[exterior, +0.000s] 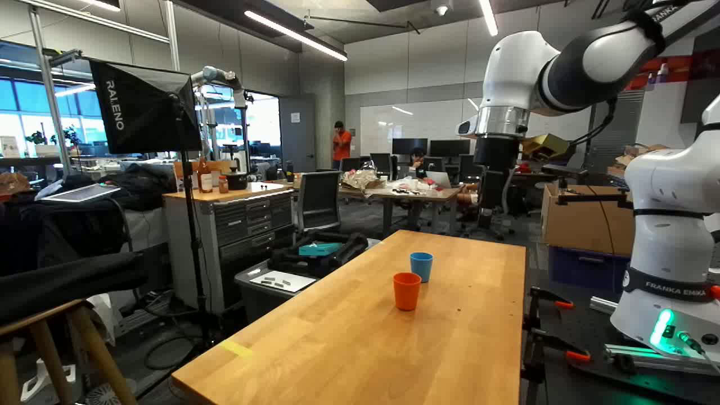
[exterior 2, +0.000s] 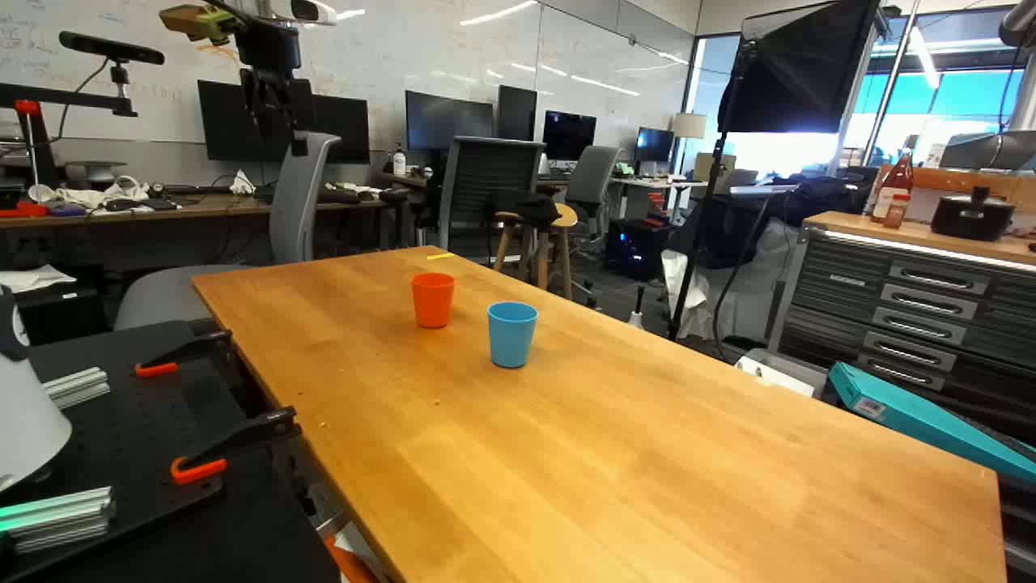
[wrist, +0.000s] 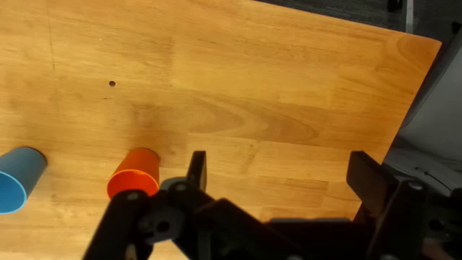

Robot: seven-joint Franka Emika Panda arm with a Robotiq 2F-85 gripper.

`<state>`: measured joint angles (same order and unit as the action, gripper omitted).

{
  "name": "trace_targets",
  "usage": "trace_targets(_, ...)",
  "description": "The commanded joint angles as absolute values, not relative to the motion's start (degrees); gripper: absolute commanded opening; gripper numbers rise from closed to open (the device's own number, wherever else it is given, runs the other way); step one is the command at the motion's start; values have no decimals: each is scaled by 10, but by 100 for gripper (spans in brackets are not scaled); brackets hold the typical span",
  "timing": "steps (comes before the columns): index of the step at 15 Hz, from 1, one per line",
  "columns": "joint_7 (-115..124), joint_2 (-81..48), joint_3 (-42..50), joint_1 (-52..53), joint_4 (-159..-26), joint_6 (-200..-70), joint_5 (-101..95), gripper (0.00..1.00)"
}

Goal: Place the orange cup inside the blue cup

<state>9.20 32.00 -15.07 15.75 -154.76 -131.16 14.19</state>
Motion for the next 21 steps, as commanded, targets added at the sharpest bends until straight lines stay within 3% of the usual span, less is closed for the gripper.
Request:
trace_targets(1, 95, 320, -146, 162, -1546, -1311, 138, 100)
trace_targets(7, 94, 320, -146, 162, -1545, -1311, 138, 100)
trace_targets(19, 69, 61, -230, 236, -1421, -1425, 143, 100)
trace_targets(21, 85, 93, -230, 235, -1450, -1421, 139, 100)
